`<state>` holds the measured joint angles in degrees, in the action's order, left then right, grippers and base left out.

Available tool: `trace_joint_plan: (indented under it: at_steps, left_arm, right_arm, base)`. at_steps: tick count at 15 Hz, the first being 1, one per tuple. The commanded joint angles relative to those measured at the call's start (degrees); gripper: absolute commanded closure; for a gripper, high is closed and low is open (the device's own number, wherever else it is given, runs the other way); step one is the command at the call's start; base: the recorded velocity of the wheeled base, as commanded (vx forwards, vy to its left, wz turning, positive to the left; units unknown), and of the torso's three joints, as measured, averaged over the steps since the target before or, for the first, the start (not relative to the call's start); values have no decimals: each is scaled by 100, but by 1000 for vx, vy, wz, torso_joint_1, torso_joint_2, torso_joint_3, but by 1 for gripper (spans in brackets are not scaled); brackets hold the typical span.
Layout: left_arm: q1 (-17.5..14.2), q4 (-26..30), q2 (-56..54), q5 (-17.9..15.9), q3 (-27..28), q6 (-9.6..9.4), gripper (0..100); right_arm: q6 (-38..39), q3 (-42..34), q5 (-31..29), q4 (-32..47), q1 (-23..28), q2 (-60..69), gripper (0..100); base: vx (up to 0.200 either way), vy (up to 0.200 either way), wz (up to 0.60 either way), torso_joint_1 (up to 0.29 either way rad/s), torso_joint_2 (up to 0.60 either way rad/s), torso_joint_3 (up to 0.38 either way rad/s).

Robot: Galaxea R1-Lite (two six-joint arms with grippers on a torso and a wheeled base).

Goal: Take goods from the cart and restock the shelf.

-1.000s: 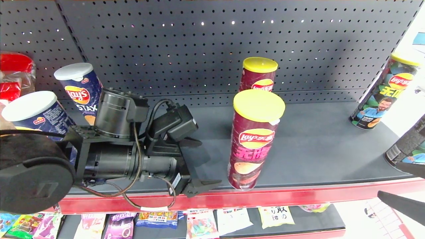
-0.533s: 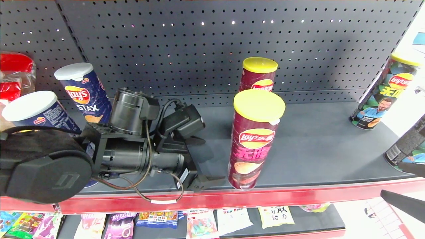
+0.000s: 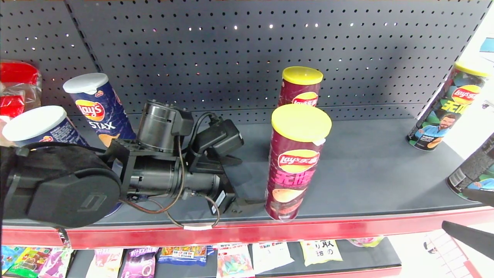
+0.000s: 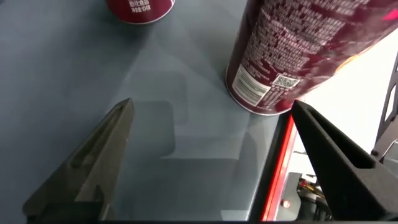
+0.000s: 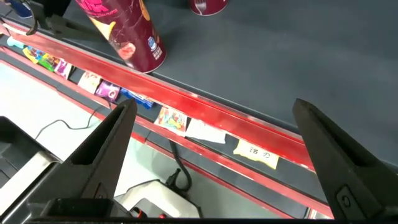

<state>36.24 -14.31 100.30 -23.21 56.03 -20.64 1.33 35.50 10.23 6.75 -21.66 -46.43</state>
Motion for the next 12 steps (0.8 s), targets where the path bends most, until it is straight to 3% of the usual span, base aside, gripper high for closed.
trace_joint_plan:
  at_steps: [1,12]
  left_arm:
    - [6,-1,33,1,40,-2,0]
    - [67,-1,191,-8,251,7,0]
  right_arm:
    - [-1,1,-3,1,-5,-24,0]
    - [8,10,-3,1,-5,-50,0]
  base:
    - [0,0,0,0,0,0]
    - [0,0,0,0,0,0]
